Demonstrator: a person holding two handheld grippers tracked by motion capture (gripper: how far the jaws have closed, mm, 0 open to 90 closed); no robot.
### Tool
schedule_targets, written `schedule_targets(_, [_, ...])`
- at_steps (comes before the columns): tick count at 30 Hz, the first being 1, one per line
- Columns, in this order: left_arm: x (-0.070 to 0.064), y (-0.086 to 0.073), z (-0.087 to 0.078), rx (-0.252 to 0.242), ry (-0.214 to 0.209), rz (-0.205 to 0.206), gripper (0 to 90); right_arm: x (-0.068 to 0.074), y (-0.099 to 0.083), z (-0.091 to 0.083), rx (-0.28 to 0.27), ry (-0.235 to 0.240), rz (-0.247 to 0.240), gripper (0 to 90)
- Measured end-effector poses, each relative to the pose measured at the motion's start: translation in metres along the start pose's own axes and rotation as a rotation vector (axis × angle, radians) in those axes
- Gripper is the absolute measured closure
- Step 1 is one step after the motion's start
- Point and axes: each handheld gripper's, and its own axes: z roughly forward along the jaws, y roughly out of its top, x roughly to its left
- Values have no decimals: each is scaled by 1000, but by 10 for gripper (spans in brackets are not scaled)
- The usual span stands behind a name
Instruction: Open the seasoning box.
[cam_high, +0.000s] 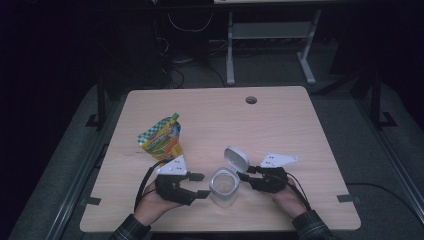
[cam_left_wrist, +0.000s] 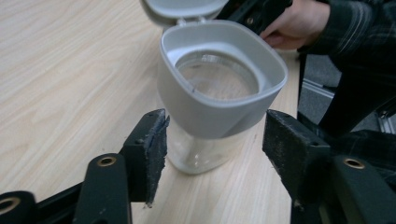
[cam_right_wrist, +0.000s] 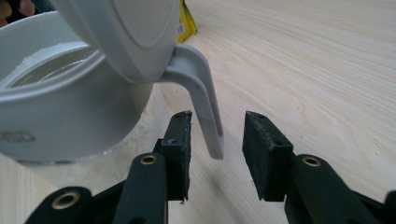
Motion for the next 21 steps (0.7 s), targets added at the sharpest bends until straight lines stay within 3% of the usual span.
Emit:
schedule_targets(9, [-1,-9,16,22,4,12,347,2,2,8,-9,4,-14,664])
schedule_targets(16, [0,-12,20,45,27,18,465,2,3,10,-12,5,-20,688])
schedule_targets(21, [1,-13,19,62,0,22,616,3,3,10,-12,0,-22,715])
